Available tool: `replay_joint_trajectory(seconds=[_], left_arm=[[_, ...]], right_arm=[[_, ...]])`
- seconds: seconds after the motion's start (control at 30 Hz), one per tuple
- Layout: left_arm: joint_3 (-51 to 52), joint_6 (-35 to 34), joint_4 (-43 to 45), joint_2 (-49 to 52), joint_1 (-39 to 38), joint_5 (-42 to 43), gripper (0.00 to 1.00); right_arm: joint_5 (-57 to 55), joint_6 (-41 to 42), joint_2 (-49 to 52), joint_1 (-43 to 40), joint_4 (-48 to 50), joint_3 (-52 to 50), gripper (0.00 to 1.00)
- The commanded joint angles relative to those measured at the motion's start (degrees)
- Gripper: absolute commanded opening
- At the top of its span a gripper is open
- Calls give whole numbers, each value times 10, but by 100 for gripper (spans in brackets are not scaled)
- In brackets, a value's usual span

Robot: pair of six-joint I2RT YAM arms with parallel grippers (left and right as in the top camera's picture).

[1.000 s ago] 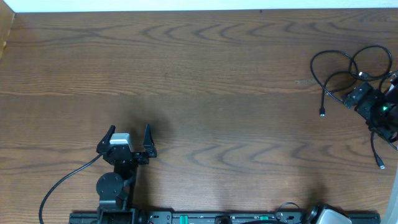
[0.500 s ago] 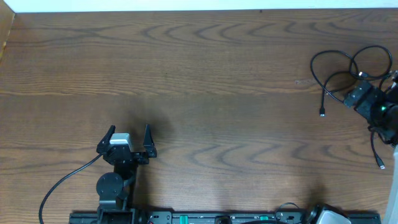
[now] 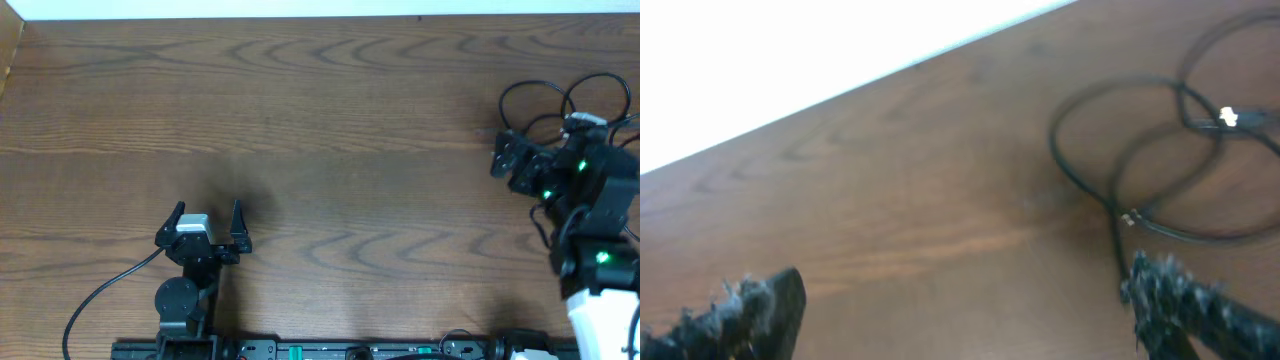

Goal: Untangle cables

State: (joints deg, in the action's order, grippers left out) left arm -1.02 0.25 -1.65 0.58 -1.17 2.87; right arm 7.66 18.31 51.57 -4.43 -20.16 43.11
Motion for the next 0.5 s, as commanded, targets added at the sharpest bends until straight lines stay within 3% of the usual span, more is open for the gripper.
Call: replay_joint_trajectory(seconds=[0.0,0.47], left_arm=[[8,1,-24,-3,2,-14,97],[8,1,-24,-3,2,-14,97]], right_arm=[[-7,-8,-46,19,61,-71,99],[-11,-8,-177,30,346,-321,99]])
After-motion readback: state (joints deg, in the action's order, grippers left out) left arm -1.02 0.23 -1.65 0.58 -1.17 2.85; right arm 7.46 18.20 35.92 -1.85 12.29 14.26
